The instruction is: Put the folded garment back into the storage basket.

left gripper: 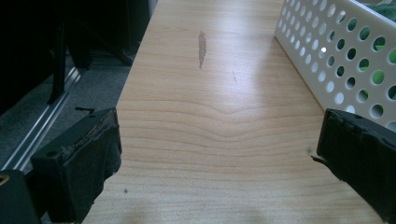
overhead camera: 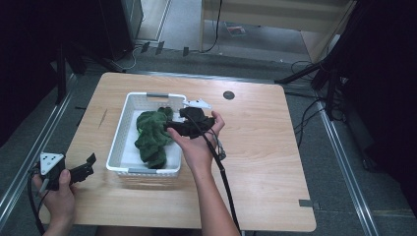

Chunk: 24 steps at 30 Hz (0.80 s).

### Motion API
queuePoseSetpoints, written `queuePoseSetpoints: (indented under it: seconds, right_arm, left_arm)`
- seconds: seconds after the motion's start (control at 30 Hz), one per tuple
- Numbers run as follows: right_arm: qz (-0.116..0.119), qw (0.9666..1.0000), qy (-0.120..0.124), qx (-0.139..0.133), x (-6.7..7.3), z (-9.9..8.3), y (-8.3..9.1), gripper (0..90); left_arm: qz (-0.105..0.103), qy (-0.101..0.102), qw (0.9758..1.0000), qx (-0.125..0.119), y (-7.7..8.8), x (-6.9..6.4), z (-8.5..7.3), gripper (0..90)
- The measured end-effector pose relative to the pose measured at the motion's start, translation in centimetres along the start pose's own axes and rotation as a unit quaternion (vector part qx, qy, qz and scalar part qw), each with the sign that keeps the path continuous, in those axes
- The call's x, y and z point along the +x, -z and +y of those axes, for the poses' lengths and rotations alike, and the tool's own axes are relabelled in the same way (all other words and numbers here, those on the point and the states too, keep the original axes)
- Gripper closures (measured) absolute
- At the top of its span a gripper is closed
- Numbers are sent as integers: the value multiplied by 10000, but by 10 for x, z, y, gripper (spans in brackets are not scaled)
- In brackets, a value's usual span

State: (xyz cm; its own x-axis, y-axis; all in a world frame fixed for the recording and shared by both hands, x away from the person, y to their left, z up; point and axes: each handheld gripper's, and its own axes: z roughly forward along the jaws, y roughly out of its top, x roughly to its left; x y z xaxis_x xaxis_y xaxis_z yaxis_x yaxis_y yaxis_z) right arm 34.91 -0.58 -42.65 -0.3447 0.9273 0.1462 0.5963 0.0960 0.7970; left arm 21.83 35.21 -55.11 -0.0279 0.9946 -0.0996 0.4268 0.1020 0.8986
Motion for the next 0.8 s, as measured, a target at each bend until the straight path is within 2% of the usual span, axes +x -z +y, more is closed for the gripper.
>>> queuePoseSetpoints:
  seconds: [0.1,0.23,0.4,0.8]
  right_arm:
    - [-22,9999,-58,-110,-13,-3,8,0]
    - [-128,9996,22,-267,-29,-9,19,0]
    - [-197,9993,-88,-306,-52,-19,30,0]
    - [-509,9982,-141,-285,-95,-44,50,0]
  left_arm:
    - [1,-5,10000,-1,0,0,0,8]
    - [-8,-5,10000,-5,0,0,0,8]
    - [-3,-9,10000,1,0,0,0,8]
    - [-6,-26,10000,-1,0,0,0,8]
